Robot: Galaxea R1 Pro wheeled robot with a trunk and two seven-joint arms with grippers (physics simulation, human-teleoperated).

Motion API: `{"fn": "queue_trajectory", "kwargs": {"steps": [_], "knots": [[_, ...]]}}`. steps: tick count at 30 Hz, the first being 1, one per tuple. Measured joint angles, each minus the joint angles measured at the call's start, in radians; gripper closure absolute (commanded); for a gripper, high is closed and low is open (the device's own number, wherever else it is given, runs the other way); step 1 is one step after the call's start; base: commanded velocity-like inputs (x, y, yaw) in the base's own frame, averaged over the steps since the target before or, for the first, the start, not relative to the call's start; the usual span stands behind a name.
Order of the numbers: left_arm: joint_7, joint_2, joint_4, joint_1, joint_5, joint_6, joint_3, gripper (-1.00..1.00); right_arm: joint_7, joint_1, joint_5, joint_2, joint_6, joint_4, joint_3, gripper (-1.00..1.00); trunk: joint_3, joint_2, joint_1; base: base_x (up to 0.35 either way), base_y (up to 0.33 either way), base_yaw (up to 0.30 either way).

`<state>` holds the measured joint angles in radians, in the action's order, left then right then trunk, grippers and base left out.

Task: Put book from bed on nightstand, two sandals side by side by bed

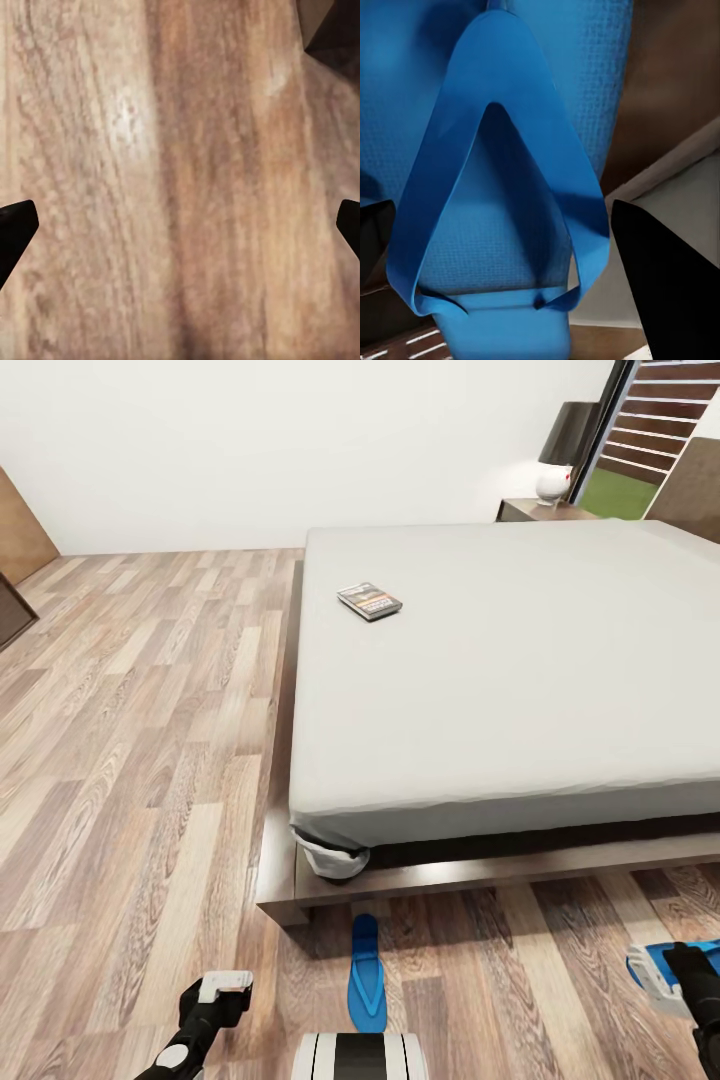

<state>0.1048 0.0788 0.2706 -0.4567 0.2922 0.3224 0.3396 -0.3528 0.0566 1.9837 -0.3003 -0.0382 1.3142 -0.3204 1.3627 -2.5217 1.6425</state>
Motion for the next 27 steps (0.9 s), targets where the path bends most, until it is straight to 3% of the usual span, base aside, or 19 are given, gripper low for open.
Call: {"fn": "queue_trajectory", "kwargs": {"steps": [9,15,27], "knots": [[0.000,0.002,0.000,0.000,0.000,0.001,0.000,-1.00,0.012,-0.001,0.030,-0.009,0.018,0.005,0.006,1.00,0.000,0.000,0.000,0.000,0.000,0.000],[0.000,0.003,0.001,0.000,0.000,0.000,0.000,-1.00,0.131,0.000,0.044,-0.007,0.015,0.003,-0.001,1.00,0.000,0.000,0.000,0.000,0.000,0.000],[0.000,0.005,0.001,0.000,0.000,0.001,0.000,-1.00,0.168,0.007,0.040,-0.002,0.003,0.019,-0.012,1.00,0.000,0.000,0.000,0.000,0.000,0.000]]}}
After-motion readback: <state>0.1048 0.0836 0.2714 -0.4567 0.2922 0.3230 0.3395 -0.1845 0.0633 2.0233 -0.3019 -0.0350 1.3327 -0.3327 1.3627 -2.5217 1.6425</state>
